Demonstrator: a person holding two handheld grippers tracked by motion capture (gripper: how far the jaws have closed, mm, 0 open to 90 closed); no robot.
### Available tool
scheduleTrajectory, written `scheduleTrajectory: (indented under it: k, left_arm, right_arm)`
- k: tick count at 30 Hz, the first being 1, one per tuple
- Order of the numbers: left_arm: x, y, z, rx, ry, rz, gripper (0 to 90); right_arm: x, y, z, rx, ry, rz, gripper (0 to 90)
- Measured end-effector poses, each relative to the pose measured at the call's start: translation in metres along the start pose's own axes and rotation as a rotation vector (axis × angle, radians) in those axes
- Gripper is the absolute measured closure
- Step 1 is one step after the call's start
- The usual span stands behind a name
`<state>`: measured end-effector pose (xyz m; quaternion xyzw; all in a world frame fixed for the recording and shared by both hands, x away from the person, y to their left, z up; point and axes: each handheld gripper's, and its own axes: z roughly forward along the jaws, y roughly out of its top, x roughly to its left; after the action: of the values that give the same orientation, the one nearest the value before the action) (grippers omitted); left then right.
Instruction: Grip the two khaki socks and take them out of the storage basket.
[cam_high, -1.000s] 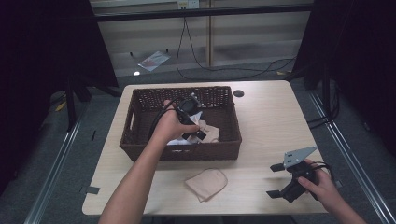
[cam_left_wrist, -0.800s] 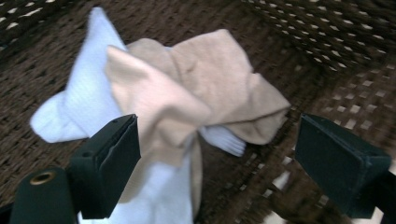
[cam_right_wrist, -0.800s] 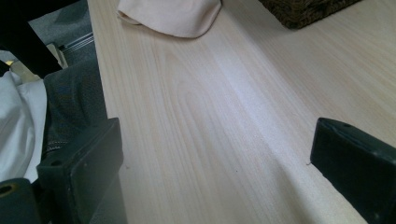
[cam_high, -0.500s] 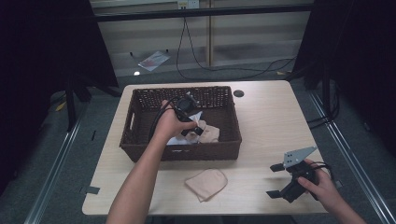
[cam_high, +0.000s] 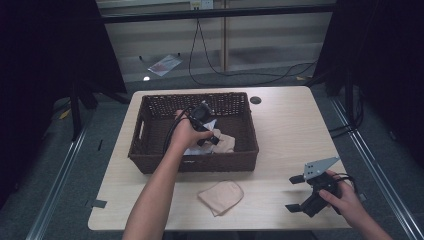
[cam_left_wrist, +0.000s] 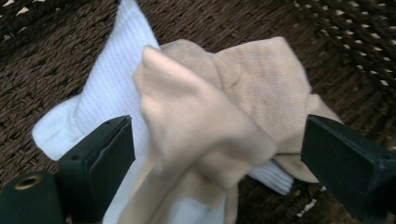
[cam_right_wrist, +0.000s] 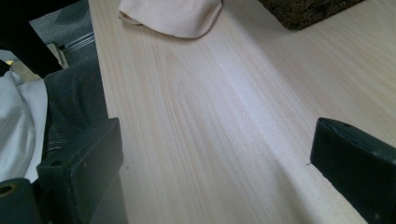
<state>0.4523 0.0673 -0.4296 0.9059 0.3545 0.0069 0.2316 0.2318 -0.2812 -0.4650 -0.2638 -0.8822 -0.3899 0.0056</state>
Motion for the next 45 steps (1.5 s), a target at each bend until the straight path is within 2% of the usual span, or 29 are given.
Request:
scheduleTrajectory:
  k: [2, 3, 6, 8, 9, 10, 12, 14, 15, 17, 22, 24, 25, 29, 32, 45]
  left_arm:
    - [0.002, -0.001, 0.003, -0.013, 0.003, -0.014, 12.1]
    - [0.004, -0.003, 0.004, -0.003, 0.003, -0.013, 14.8]
    - [0.007, -0.005, 0.007, 0.016, -0.007, -0.019, 27.7]
    - [0.008, -0.006, 0.006, 0.022, -0.006, -0.009, 41.1]
    - [0.008, -0.008, 0.004, 0.041, -0.029, -0.001, 54.0]
    - [0.008, -0.008, 0.002, 0.043, -0.029, 0.002, 58.2]
    - [0.009, -0.009, -0.002, 0.05, -0.036, 0.008, 75.6]
    - [0.009, -0.009, -0.006, 0.04, -0.049, -0.009, 77.7]
    - [0.009, -0.009, -0.009, 0.056, -0.062, -0.015, 78.7]
    - [0.009, -0.008, -0.015, 0.089, -0.056, -0.021, 79.6]
    - [0.007, -0.008, -0.034, 0.071, -0.096, -0.036, 80.2]
    - [0.006, -0.007, -0.041, 0.072, -0.1, -0.044, 80.2]
    - [0.006, -0.006, -0.047, 0.075, -0.098, -0.031, 80.2]
    - [0.004, -0.001, -0.063, 0.05, -0.114, -0.036, 80.2]
    - [0.0, 0.003, -0.075, 0.053, -0.114, -0.027, 80.2]
    - [-0.016, 0.013, -0.113, 0.049, -0.135, 0.006, 80.2]
  right_arm:
    - [0.0, 0.0, 0.0, 0.0, 0.0, -0.001, 2.5]
    - [0.0, 0.0, 0.0, -0.002, -0.001, -0.003, 2.5]
    - [0.0, 0.0, -0.001, -0.003, 0.001, -0.004, 2.5]
    - [0.0, 0.0, -0.001, -0.004, 0.003, -0.003, 2.5]
    - [0.0, 0.0, -0.001, -0.002, 0.0, -0.002, 2.5]
    - [0.0, 0.0, -0.001, -0.002, 0.0, -0.002, 2.5]
    - [0.0, 0.0, -0.001, -0.003, 0.001, -0.002, 2.5]
    - [0.0, 0.0, -0.001, -0.002, 0.0, -0.003, 2.5]
    - [0.0, 0.0, 0.0, 0.0, 0.0, -0.003, 2.5]
    - [0.0, 0.0, 0.0, 0.0, 0.0, -0.003, 2.5]
    - [0.0, 0.0, 0.0, 0.003, -0.001, -0.001, 2.5]
    - [0.0, 0.0, 0.001, 0.007, -0.001, 0.0, 2.5]
    - [0.0, 0.0, 0.001, 0.006, 0.001, 0.0, 2.5]
    - [0.0, 0.0, 0.001, 0.006, 0.0, 0.003, 2.5]
    - [0.0, 0.0, 0.001, 0.006, 0.001, 0.004, 2.5]
    - [0.0, 0.0, 0.002, 0.003, 0.004, 0.001, 2.5]
